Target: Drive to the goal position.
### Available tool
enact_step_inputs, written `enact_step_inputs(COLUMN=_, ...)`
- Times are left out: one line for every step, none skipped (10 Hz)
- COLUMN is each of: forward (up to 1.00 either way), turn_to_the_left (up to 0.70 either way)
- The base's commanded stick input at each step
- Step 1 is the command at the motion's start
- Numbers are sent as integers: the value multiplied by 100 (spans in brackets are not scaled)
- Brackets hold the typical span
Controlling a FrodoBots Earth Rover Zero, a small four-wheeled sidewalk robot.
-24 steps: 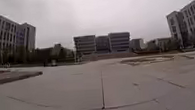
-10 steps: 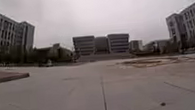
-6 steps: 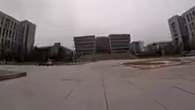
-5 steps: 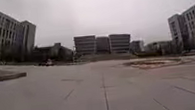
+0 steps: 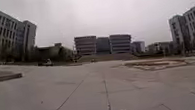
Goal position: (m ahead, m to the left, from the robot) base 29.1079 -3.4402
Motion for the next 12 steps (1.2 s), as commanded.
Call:
enact_step_inputs(forward=70, turn_to_the_left=0)
enact_step_inputs(forward=70, turn_to_the_left=0)
enact_step_inputs(forward=70, turn_to_the_left=0)
enact_step_inputs(forward=70, turn_to_the_left=-3)
enact_step_inputs(forward=70, turn_to_the_left=-10)
enact_step_inputs(forward=70, turn_to_the_left=-10)
enact_step_inputs(forward=70, turn_to_the_left=0)
enact_step_inputs(forward=70, turn_to_the_left=-28)
enact_step_inputs(forward=70, turn_to_the_left=-2)
enact_step_inputs(forward=70, turn_to_the_left=0)
enact_step_inputs(forward=70, turn_to_the_left=0)
enact_step_inputs(forward=70, turn_to_the_left=0)
